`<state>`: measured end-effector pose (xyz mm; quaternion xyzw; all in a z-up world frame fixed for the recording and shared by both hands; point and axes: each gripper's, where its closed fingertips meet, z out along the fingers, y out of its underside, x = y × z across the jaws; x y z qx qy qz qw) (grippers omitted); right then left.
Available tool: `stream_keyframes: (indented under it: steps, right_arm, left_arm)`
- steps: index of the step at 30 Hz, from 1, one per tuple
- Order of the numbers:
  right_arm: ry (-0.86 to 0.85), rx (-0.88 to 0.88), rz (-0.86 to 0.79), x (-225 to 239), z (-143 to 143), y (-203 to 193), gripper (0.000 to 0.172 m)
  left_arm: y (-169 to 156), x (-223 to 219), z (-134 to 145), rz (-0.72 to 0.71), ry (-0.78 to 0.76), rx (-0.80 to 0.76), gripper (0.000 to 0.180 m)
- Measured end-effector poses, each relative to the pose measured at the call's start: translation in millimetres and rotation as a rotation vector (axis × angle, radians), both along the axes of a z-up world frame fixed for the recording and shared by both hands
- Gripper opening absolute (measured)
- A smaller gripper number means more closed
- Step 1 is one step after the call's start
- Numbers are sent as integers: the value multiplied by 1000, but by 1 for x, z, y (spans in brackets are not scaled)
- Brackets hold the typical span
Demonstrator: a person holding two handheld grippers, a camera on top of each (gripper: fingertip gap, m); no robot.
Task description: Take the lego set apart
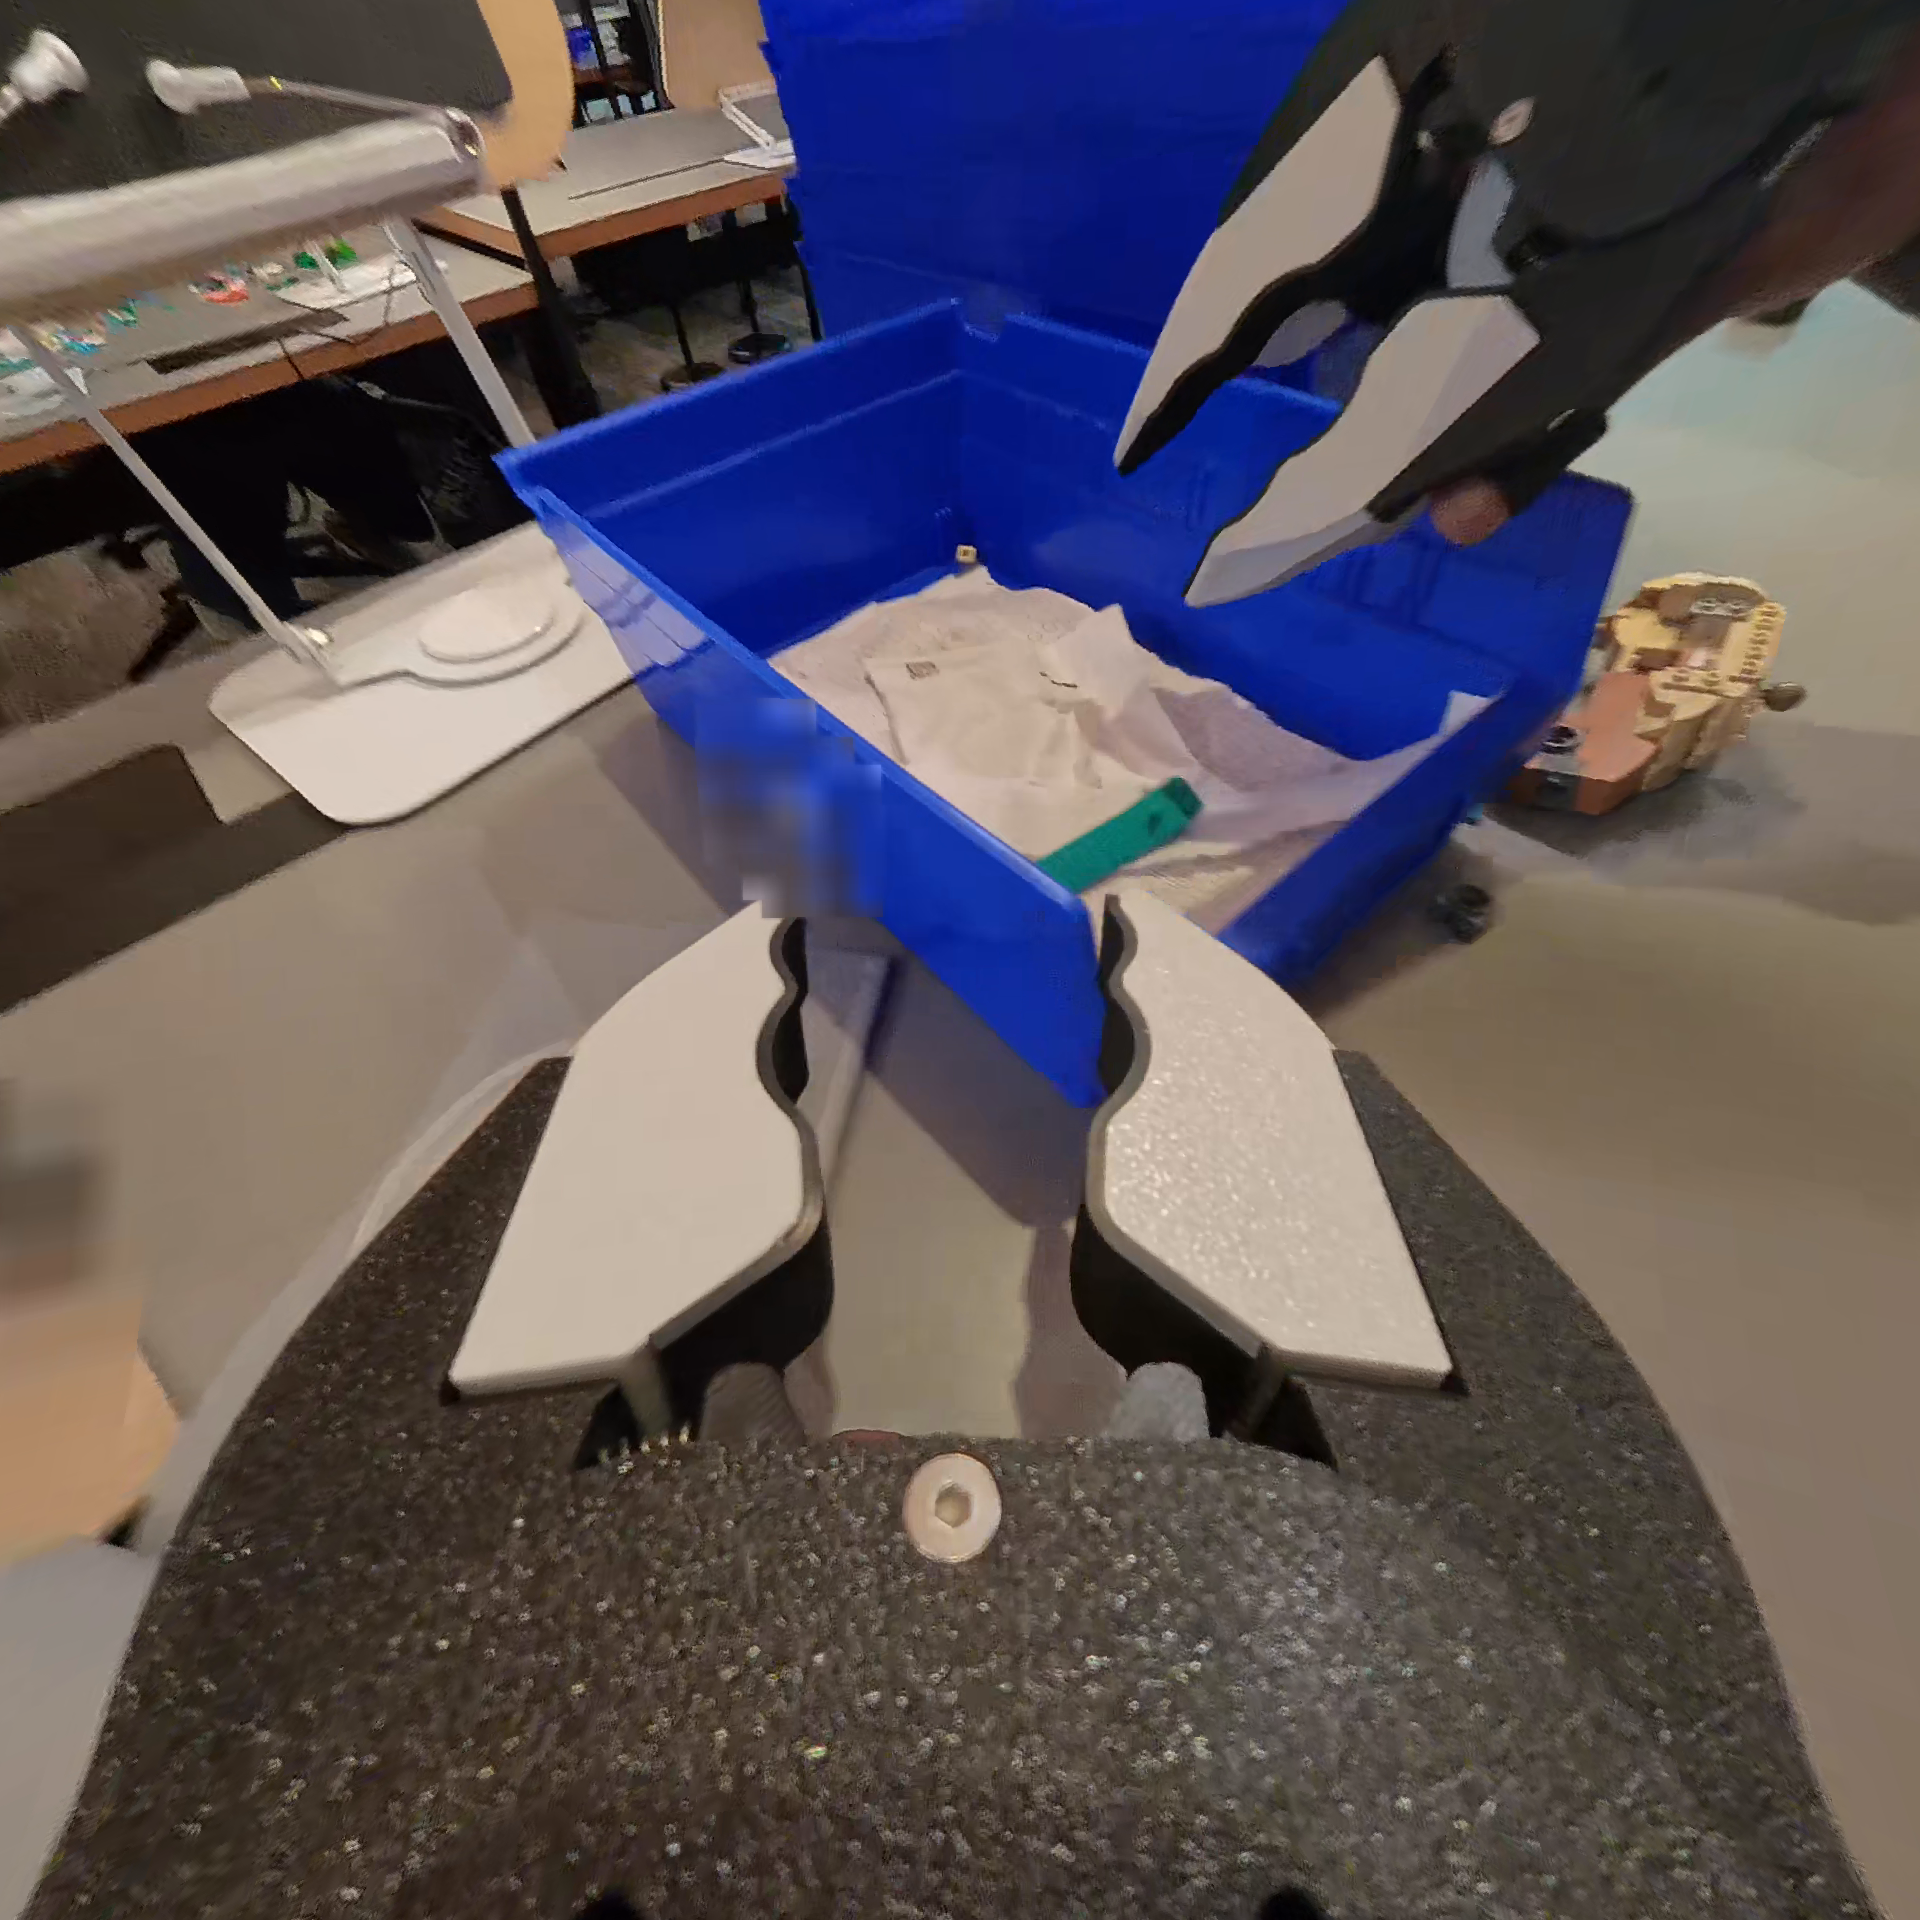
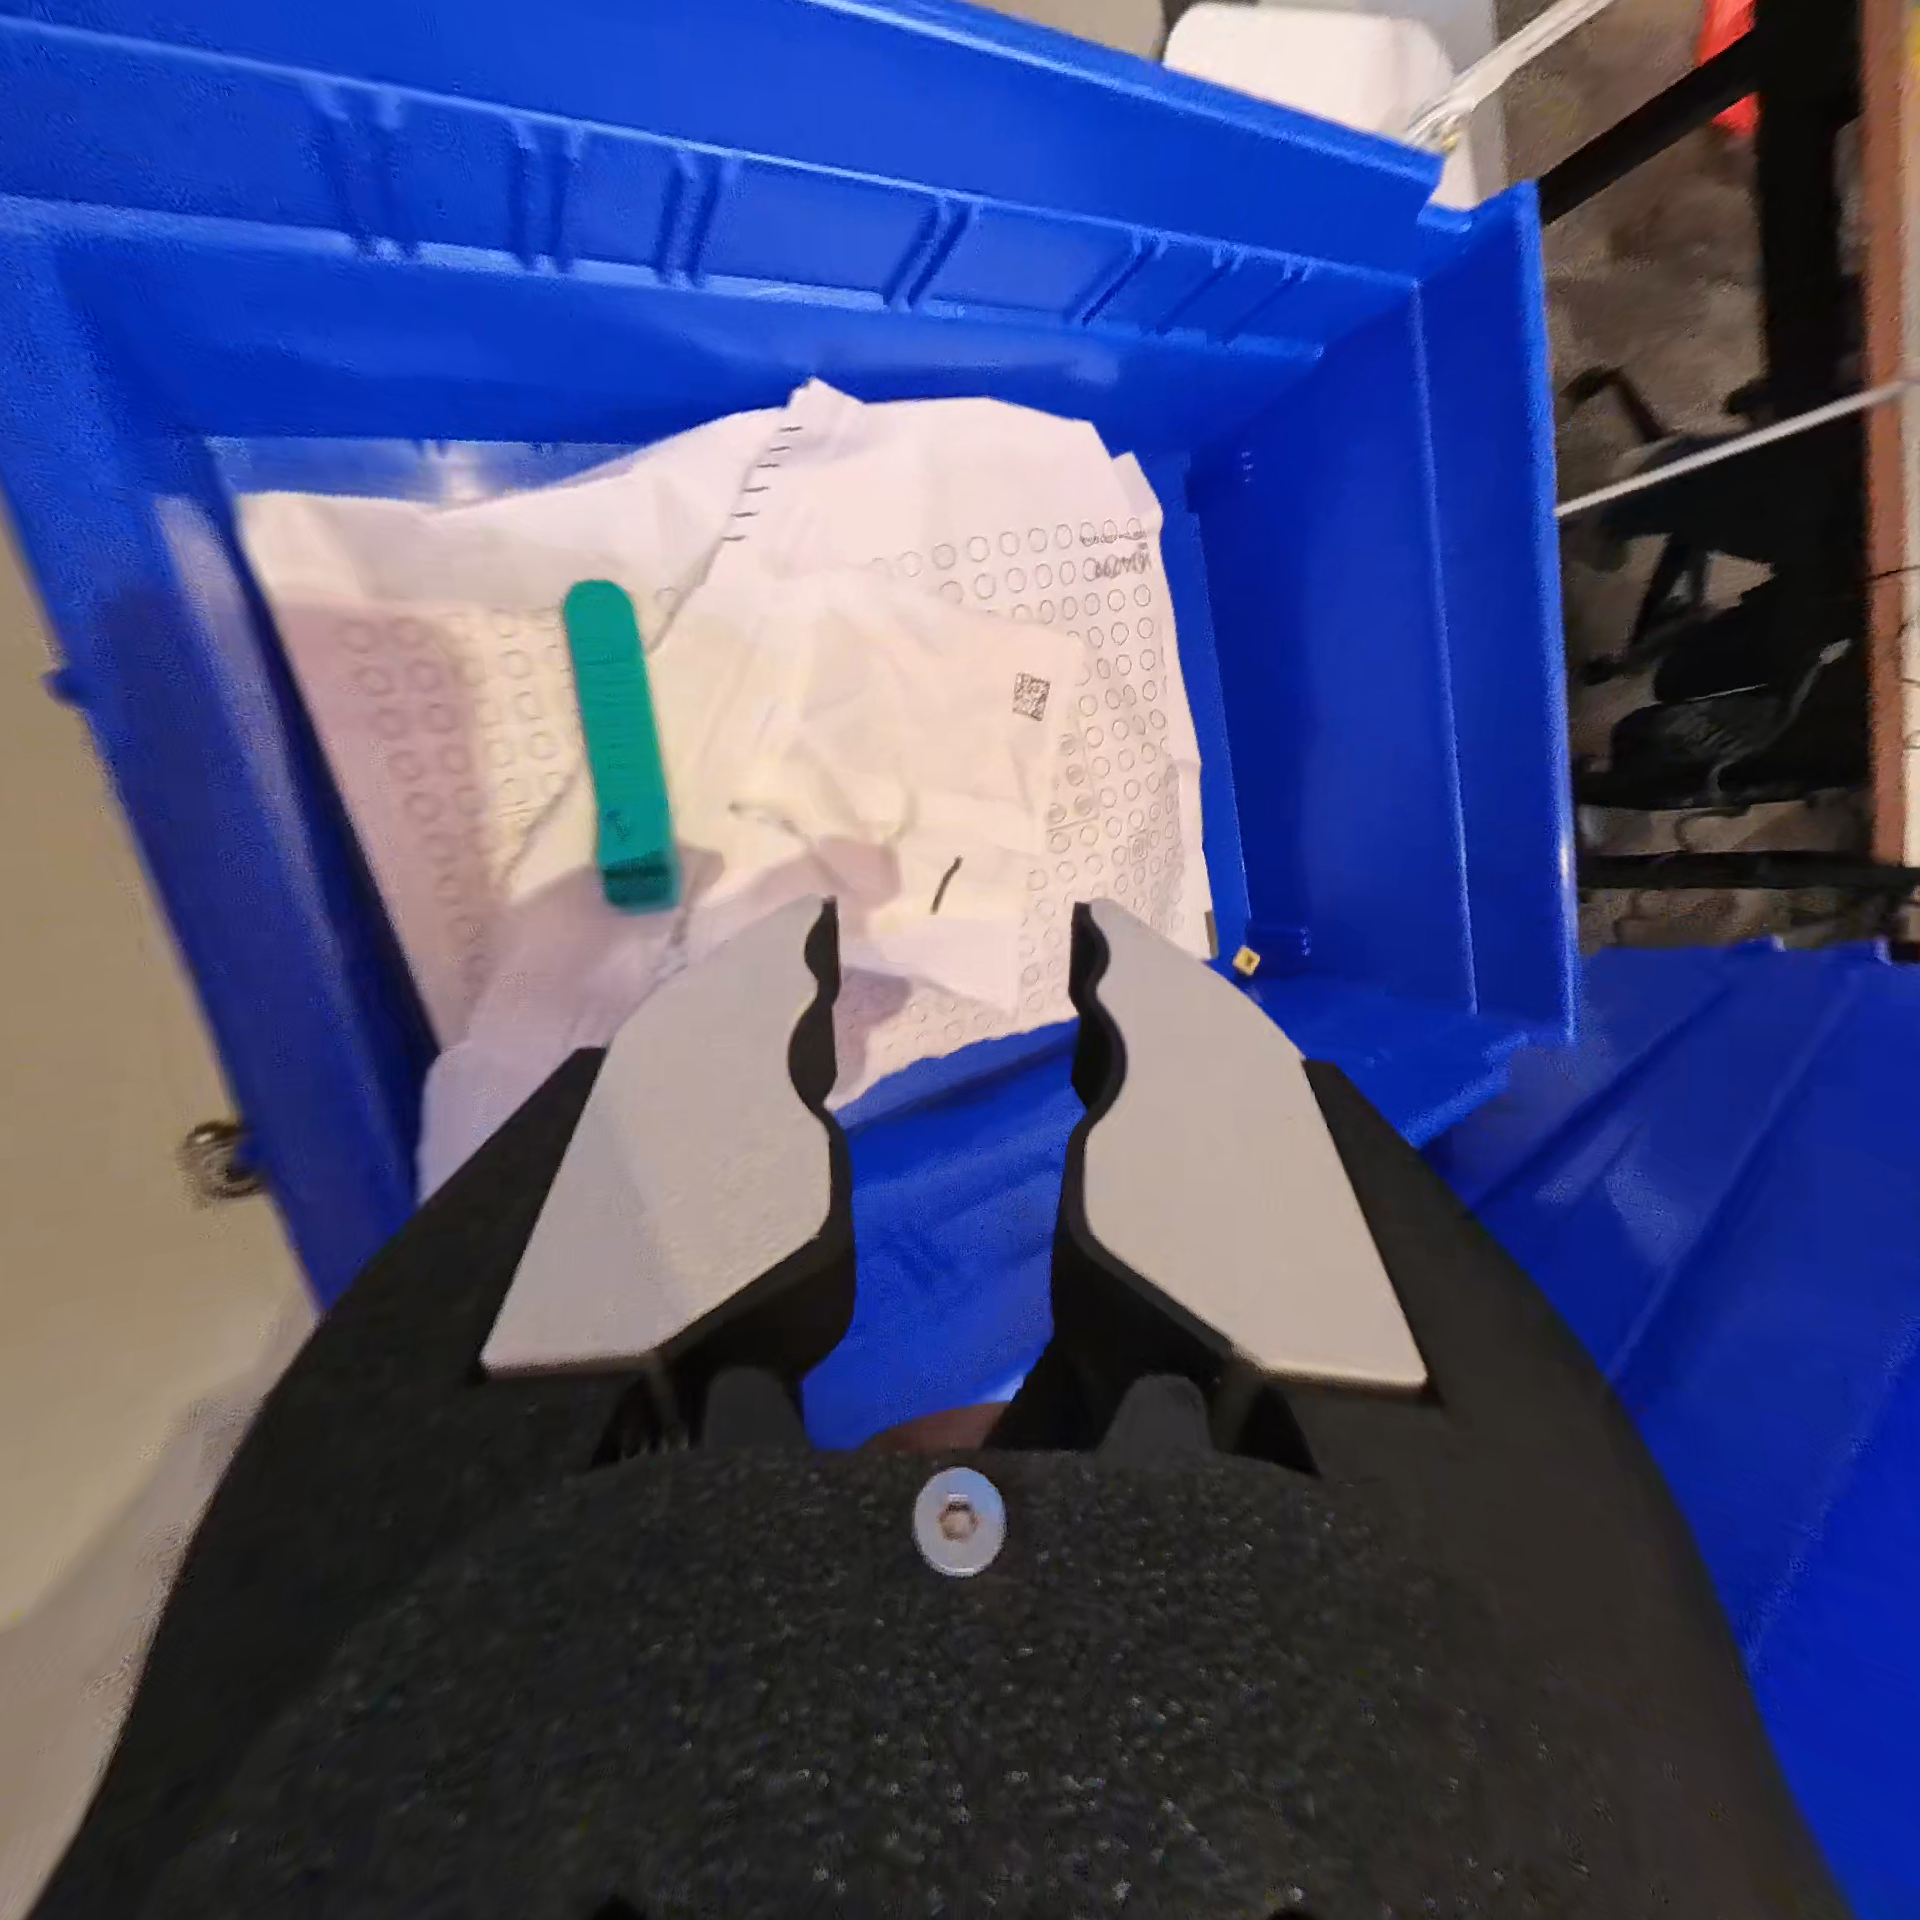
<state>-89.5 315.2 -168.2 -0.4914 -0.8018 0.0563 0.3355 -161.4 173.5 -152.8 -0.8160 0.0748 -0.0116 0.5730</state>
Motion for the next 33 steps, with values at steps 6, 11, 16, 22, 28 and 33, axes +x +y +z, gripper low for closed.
stream_keyframes:
  steps: [6, 11, 16, 22, 28, 33]
  right_arm:
    - [-282, -25, 16, -37, -39, 32, 48]
    - [-501, -105, 36, -44, -68, 40, 51]
    - [-602, -132, 49, -46, -76, 39, 51]
    - [-612, -203, 57, -41, -72, 27, 30]
    - [-528, -205, 65, -39, -50, 21, 8]
    - [-443, -211, 15, -34, -24, 26, 6]
  left_arm:
    - [21, -23, 3, -15, -72, 74, 55]
    - [15, -31, -2, 13, -118, 58, 55]
    - [14, -33, 0, 20, -144, 67, 55]
    - [14, -36, -2, 42, -123, 63, 55]
    - [11, -42, -3, 70, -125, 75, 53]
    - [11, -44, -4, 78, -127, 79, 53]
